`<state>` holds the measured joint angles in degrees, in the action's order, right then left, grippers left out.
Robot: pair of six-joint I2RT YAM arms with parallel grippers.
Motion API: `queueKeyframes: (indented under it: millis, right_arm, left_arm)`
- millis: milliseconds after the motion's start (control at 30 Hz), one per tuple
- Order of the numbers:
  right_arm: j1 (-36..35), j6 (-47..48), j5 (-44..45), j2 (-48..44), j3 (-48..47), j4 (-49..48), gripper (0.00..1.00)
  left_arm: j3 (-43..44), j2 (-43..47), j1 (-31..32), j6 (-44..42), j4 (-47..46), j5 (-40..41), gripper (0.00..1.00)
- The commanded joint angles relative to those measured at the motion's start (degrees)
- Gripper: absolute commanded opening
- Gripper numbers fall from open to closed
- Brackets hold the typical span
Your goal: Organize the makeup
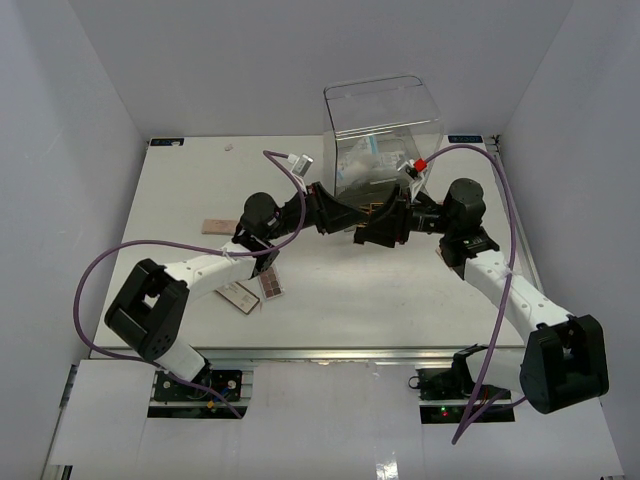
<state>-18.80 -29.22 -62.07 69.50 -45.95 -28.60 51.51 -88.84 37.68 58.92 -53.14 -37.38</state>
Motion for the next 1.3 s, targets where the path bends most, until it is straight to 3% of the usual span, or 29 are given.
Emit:
queueKeyframes:
  millis: [0, 167, 267, 433, 600, 700, 800, 867, 1100, 1267]
  right_arm:
    - [-0.3, -0.8, -1.6, 0.6, 0.2, -4.9, 0.37]
    - [-0.2, -0.2, -2.9, 0.7, 0.5, -4.8, 0.18]
    - [-0.1, 2.5, -3.0, 0.0, 0.7, -2.7, 0.16]
    - [0.6, 10.9, -2.8, -1.2, -0.2, 7.2, 0.14]
    - [1.3, 25.2, -0.7, -1.4, -3.1, 20.8, 0.13]
    - [1.4, 47.7, 10.8, -0.6, -10.1, 40.3, 0.13]
    - [1.1, 62.9, 31.3, 1.1, -15.3, 47.3, 0.14]
    - [1.0, 71.5, 38.9, 2.4, -18.1, 48.0, 0.15]
    - [-2.4, 80.5, 54.9, 13.3, -26.7, 46.7, 0.16]
    - [-4.8, 81.3, 58.8, 21.5, -32.6, 47.4, 0.18]
  left_arm:
    - [2.1, 0.6, 0.5, 0.0, -1.0, 0.6, 0.12]
    - [2.3, 1.3, 0.4, -1.2, 1.0, 1.3, 0.45]
    - [3.2, 2.9, 0.3, -3.7, 4.5, 1.9, 0.73]
    - [5.9, 6.9, -1.3, -10.2, 13.8, 3.6, 0.96]
    - [7.1, 12.7, -6.5, -14.8, 22.3, 3.4, 0.98]
    - [7.0, 18.1, -11.2, -22.7, 33.9, 4.3, 0.98]
    - [6.7, 22.6, -12.5, -34.5, 47.3, 12.7, 0.98]
    - [4.0, 25.6, -12.6, -40.4, 54.4, 17.1, 0.98]
    - [-4.8, 29.7, -13.0, -49.7, 60.2, 25.8, 0.98]
    - [-4.5, 30.8, -13.0, -52.6, 61.8, 28.7, 0.98]
